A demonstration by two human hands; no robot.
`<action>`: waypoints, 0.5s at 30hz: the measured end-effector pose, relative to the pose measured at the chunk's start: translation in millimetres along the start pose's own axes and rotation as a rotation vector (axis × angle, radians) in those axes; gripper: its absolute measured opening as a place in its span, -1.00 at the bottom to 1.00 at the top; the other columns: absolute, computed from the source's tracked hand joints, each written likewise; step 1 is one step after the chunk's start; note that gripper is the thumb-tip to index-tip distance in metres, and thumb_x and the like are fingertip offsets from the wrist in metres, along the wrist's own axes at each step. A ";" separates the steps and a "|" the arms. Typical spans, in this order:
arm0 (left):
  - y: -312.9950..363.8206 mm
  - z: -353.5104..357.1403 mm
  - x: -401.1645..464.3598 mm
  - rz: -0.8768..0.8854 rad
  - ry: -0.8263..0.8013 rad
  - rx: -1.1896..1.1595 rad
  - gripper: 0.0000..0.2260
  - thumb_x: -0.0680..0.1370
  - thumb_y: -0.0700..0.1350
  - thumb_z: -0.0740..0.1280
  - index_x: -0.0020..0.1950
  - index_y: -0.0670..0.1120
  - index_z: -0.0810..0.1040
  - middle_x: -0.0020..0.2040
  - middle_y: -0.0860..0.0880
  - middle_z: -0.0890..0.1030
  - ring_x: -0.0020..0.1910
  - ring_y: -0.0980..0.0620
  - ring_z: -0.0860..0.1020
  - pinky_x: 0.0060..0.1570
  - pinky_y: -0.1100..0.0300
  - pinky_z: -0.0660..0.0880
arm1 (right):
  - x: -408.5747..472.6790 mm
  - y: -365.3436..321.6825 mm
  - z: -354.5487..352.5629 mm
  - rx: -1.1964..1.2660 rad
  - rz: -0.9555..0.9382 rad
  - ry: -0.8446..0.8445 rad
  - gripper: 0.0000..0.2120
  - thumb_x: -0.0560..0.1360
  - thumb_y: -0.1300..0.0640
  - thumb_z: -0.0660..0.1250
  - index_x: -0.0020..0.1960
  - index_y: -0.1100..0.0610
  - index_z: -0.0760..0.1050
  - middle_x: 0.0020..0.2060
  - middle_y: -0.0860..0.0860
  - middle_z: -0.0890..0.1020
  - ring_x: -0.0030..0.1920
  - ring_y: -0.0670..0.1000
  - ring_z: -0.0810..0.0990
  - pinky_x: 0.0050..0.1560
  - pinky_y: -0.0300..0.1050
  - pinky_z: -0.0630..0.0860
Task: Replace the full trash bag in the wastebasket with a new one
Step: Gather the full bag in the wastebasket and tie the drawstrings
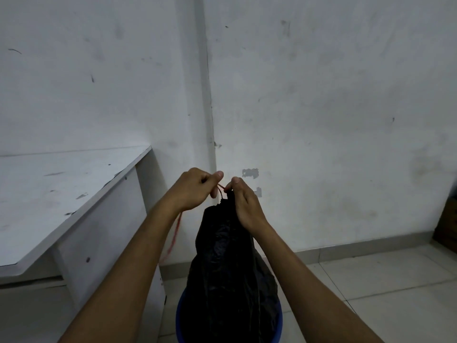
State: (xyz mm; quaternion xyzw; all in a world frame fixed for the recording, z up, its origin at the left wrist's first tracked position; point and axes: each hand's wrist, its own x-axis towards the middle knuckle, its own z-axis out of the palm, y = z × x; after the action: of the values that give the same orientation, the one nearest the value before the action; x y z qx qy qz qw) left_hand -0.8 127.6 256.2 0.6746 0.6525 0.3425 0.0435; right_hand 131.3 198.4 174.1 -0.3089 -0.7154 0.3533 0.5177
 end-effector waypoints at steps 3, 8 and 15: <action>0.5 -5.1 2.9 -0.042 -0.065 -0.271 -0.57 0.65 0.12 0.17 -0.24 -0.12 0.59 -0.61 0.11 0.33 -0.60 0.16 0.28 -0.41 0.21 0.24 | -6.7 1.9 -6.1 -0.096 -0.048 -0.034 -0.55 0.67 -0.22 -0.06 0.03 0.08 0.44 -0.13 -0.09 0.51 -0.10 -0.14 0.51 0.01 -0.20 0.43; -2.4 -5.4 5.9 -0.068 -0.005 -0.432 -0.61 0.64 0.13 0.20 -0.25 -0.07 0.56 -0.42 0.00 0.14 -0.50 0.07 0.13 -0.48 0.25 0.18 | -23.4 7.5 -19.2 -0.205 -0.018 -0.064 -0.57 0.57 -0.40 -0.13 0.03 -0.13 0.32 -0.10 -0.10 0.53 -0.09 -0.05 0.53 -0.03 -0.06 0.45; 6.2 -5.1 7.1 -0.032 0.117 -0.463 -0.61 0.63 0.13 0.21 -0.24 -0.09 0.58 -0.51 0.07 0.17 -0.55 0.11 0.14 -0.51 0.31 0.20 | -24.3 -9.5 -34.0 -0.610 -0.184 -0.019 -0.49 0.56 -0.37 -0.18 -0.15 -0.04 0.34 -0.32 -0.15 0.44 -0.28 -0.08 0.45 -0.24 -0.10 0.30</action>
State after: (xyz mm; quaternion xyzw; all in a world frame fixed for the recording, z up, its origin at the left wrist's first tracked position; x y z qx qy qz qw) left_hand 1.2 131.2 266.1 0.6151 0.5686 0.5208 0.1646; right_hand 169.8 179.7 176.5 -0.3806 -0.8181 0.0768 0.4242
